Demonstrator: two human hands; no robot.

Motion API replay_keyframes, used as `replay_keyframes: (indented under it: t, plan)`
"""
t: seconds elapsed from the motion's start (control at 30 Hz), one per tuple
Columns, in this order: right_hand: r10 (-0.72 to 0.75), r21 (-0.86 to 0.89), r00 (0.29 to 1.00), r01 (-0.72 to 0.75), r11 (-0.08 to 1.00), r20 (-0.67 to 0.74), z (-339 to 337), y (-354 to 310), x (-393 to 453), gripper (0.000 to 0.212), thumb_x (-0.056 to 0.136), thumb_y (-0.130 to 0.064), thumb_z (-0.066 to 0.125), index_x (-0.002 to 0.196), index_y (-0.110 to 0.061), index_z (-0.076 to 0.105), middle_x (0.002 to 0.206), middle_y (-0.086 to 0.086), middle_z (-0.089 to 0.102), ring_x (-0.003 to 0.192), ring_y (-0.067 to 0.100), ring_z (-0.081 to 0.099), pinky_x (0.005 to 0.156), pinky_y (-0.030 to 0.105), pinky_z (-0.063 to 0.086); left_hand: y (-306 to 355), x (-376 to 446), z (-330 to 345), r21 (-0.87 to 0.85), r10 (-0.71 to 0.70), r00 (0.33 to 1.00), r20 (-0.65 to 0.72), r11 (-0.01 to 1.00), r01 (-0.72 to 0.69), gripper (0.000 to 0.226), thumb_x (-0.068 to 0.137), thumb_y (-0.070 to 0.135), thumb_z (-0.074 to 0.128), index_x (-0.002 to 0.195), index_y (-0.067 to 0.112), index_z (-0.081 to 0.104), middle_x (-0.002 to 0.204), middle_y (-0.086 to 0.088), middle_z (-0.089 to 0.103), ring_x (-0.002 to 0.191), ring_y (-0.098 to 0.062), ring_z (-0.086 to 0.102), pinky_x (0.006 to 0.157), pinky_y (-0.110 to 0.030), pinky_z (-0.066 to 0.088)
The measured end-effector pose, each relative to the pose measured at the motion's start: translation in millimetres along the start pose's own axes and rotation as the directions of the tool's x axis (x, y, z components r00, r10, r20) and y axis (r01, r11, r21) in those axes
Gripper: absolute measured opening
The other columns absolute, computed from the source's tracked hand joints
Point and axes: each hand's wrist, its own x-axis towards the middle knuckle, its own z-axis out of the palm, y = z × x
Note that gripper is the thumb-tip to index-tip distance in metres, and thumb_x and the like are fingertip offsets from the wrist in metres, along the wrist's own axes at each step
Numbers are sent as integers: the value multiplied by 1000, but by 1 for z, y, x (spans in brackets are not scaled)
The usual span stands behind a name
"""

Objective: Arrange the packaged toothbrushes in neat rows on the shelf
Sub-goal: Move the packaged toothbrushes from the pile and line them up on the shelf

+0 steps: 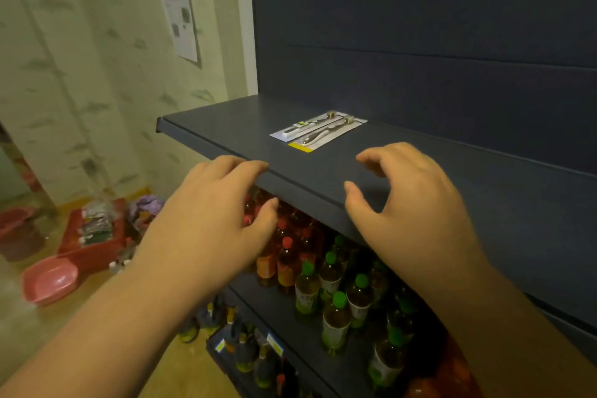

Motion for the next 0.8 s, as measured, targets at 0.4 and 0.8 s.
replay_keyframes:
  t: [0.4,0.8]
  plan:
    - [77,-147,997,-72,987,26,57,-16,76,48,86,-54,47,121,-24,62,107,-10,61,97,9,55,73,24,40,-76,115,39,-69,84,995,45,994,-81,56,87,55,45,138,33,45,133,9,50,119,-16,47,99,-35,39]
    - [281,-411,959,-242,879,36,89,-34,112,48,91,-50,52,134,-29,51,126,-14,52,119,7,46,93,22,37,-87,252,108,-188,216,927,307,968,-164,42,87,60,45,113,29,58,109,-2,55,95,-20,52,76,-35,43]
